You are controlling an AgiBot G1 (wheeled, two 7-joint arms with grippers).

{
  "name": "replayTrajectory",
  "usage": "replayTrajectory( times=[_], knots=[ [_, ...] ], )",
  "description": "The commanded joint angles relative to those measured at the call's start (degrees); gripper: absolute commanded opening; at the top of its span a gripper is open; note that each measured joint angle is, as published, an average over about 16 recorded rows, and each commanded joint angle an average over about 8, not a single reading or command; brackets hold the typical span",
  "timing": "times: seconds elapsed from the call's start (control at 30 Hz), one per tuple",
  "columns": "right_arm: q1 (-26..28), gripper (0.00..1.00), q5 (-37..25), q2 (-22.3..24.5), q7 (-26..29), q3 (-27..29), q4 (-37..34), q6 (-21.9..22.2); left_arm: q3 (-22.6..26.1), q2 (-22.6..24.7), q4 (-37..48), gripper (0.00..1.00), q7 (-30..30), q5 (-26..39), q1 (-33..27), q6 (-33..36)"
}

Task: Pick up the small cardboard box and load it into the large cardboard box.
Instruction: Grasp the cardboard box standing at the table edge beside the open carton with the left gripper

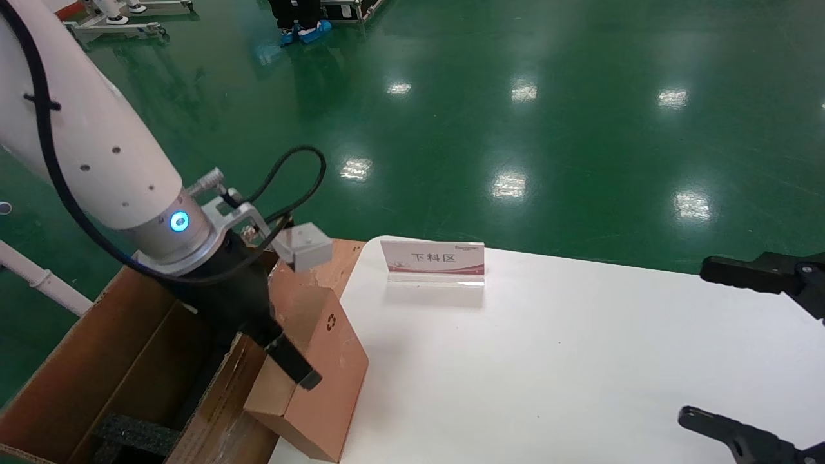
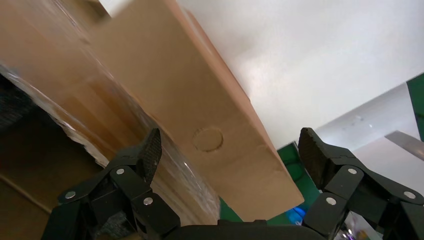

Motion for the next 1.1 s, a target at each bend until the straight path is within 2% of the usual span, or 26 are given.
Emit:
replayTrajectory(
  times=[0.03,0.5,0.53,0.77,0.8,1.1],
  knots=[
    [0.0,1.0,0.01,0.0,0.0,-0.01,0.0,0.0,0.47,-0.02,0.0,1.0,-0.12,-0.22,0.13,-0.03],
    [0.0,1.0,0.04,0.02,-0.03,-0.03,-0.02,0.04,2.7,0.0,-0.01,1.0,0.36,0.92,1.62,-1.32],
    [0.0,0.98,0.05,0.02,-0.03,-0.03,-0.02,0.04,2.71,0.02,-0.01,0.93,0.36,0.95,1.65,-1.32],
    [0.0,0.11,0.05,0.02,-0.03,-0.04,-0.02,0.04,2.49,-0.05,0.0,0.05,0.39,0.87,1.61,-1.32],
    [0.0,0.0,0.05,0.02,-0.03,-0.04,-0.02,0.04,2.46,-0.06,0.01,0.0,0.4,0.85,1.6,-1.32],
    [0.0,0.0,0.05,0.02,-0.02,-0.04,-0.02,0.04,2.28,-0.13,0.01,0.0,0.41,0.73,1.54,-1.3]
  ],
)
